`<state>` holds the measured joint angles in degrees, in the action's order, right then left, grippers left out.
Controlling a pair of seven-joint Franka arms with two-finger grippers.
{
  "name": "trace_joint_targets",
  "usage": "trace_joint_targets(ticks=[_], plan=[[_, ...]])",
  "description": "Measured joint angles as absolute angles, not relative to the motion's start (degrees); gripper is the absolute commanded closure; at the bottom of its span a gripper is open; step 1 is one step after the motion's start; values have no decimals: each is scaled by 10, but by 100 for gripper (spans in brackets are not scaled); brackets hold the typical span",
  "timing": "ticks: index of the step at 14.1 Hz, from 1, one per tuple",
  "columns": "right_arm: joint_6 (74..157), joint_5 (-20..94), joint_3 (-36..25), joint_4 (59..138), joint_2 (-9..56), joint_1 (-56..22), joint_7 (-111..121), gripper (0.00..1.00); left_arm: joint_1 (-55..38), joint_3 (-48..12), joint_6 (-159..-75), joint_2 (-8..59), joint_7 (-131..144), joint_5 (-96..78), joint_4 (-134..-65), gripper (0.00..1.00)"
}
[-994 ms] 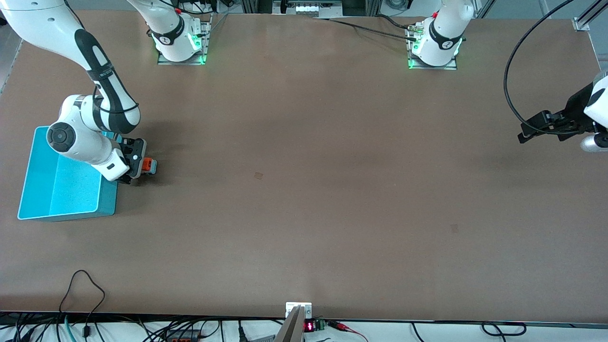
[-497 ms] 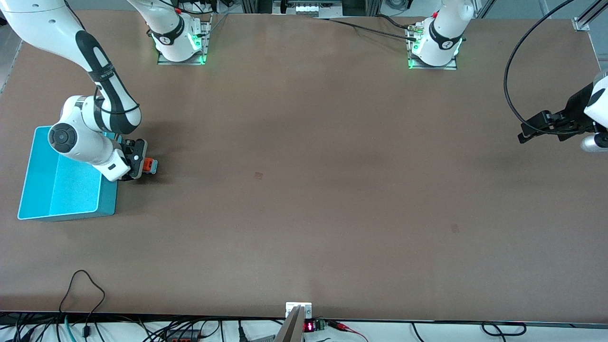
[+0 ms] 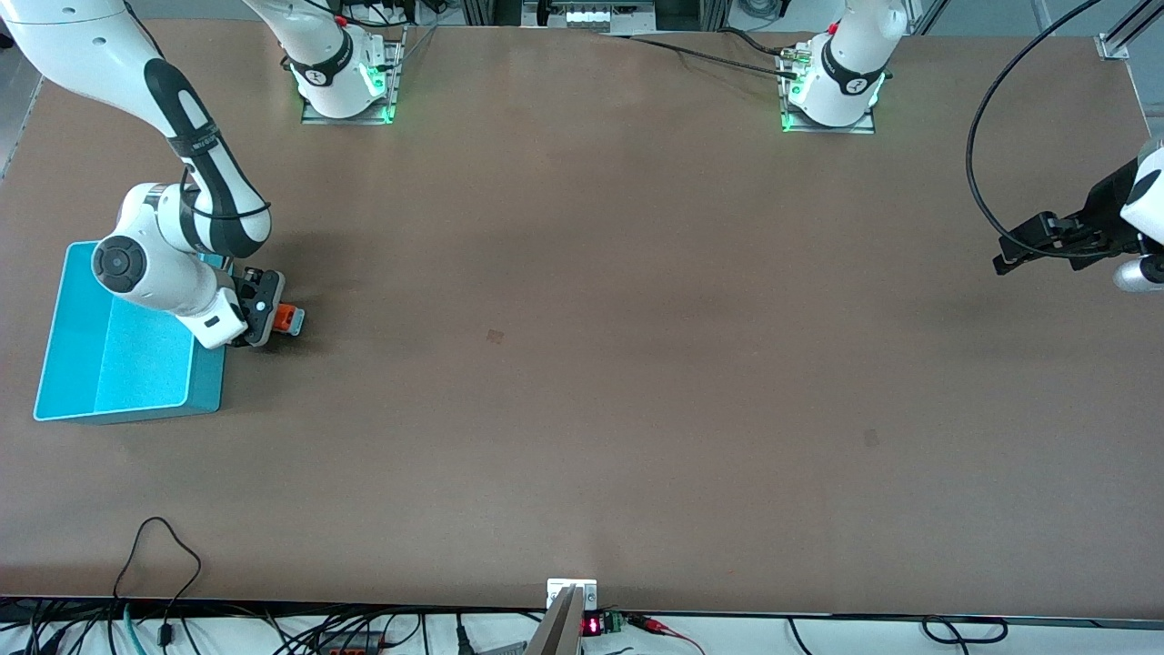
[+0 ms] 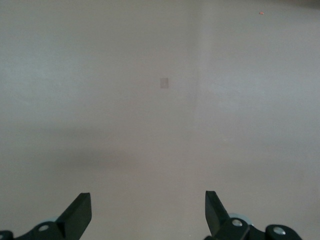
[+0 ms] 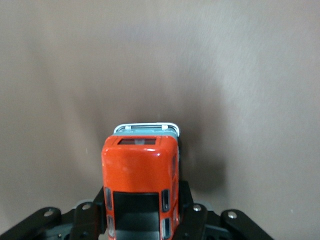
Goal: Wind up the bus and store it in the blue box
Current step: 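Lift the bus with the right gripper, then carry the bus over the cyan box and lower it inside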
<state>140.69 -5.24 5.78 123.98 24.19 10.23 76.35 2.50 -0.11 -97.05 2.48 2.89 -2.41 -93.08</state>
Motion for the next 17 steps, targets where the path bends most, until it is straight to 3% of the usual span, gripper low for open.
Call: trace_joint_targets(ticks=[4, 9, 12, 17], plan=[[1381, -51, 106, 1233, 224, 96, 604, 91, 25, -1, -971, 25, 29, -24, -931, 0], [1241, -51, 107, 1172, 166, 90, 457, 91, 25, -1, -971, 25, 29, -24, -931, 0], [1185, -50, 82, 1117, 155, 95, 388, 87, 25, -1, -971, 25, 29, -24, -931, 0], [1171, -50, -5, 1073, 154, 98, 325, 88, 25, -1, -971, 25, 29, -24, -931, 0]])
